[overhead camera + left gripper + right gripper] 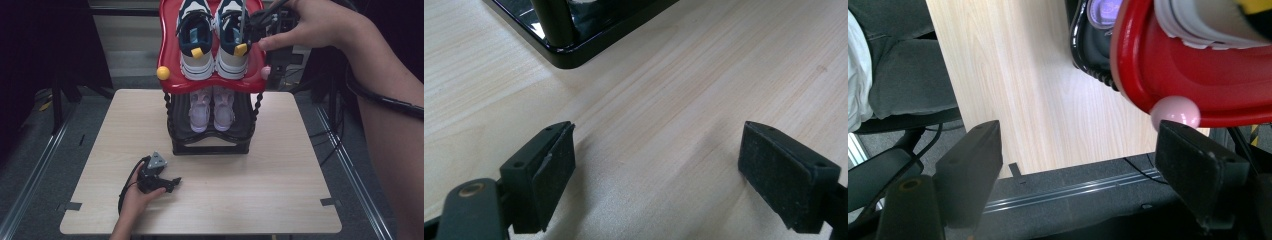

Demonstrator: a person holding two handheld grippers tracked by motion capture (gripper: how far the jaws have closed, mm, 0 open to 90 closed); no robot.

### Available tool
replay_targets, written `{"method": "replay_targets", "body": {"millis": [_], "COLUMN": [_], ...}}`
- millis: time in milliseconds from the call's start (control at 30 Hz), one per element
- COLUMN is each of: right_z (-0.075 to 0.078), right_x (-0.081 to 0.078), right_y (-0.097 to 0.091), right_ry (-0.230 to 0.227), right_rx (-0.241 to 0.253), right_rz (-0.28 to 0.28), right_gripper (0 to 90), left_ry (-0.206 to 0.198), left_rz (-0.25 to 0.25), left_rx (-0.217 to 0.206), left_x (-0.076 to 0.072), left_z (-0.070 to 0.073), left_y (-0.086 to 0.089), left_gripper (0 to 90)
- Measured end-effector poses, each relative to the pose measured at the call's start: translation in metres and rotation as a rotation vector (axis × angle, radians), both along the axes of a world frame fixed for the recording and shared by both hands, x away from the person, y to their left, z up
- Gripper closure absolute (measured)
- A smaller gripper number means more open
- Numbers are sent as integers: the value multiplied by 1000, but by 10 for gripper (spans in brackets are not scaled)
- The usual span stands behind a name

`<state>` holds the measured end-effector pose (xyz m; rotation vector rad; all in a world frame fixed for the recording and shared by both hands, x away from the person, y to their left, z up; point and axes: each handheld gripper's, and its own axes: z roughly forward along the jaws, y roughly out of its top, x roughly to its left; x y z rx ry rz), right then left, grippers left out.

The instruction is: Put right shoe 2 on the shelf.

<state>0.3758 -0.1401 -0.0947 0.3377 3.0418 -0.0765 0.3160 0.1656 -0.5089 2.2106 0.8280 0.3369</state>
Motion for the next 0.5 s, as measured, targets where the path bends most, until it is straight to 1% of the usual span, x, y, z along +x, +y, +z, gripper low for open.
{"method": "replay_targets", "body": {"millis": [33, 67, 100, 167, 233, 300, 333, 367, 400, 433, 500], "right_z": [-2, -3, -3, -5, -7, -12, -12, -16, -16, -20, -26], "right_x": [-3, -5, -5, -11, -12, -17, -17, -20, -20, -22, -24], "right_y": [-2, -2, -2, -5, -6, -9, -9, -12, -12, -15, -18], "right_ry": [0, 1, 1, 5, 4, 7, 7, 11, 11, 8, 16], "right_rx": [-3, -3, -3, -10, -12, -18, -18, -19, -19, -15, -21], "right_rz": [-4, -6, -6, -3, 1, 7, 7, 4, 4, 3, 3], "right_gripper": [191, 190, 190, 191, 191, 191, 191, 191, 191, 191, 189], "left_ry": [4, -2, -2, 3, 3, 3, 3, -1, -1, -3, 2], "left_rz": [1, 2, 2, 1, 1, 1, 1, 0, 0, 1, 1], "left_rx": [0, 6, 6, 0, -3, -2, -2, 2, 2, 4, 1], "left_x": [0, 0, 0, 0, 0, 0, 0, 0, 0, 0, 0], "left_z": [0, 0, 0, 0, 0, 0, 0, 0, 0, 0, 0], "left_y": [0, 0, 0, 0, 0, 0, 0, 0, 0, 0, 0], "left_gripper": [147, 147, 147, 147, 147, 147, 147, 147, 147, 147, 147]}}
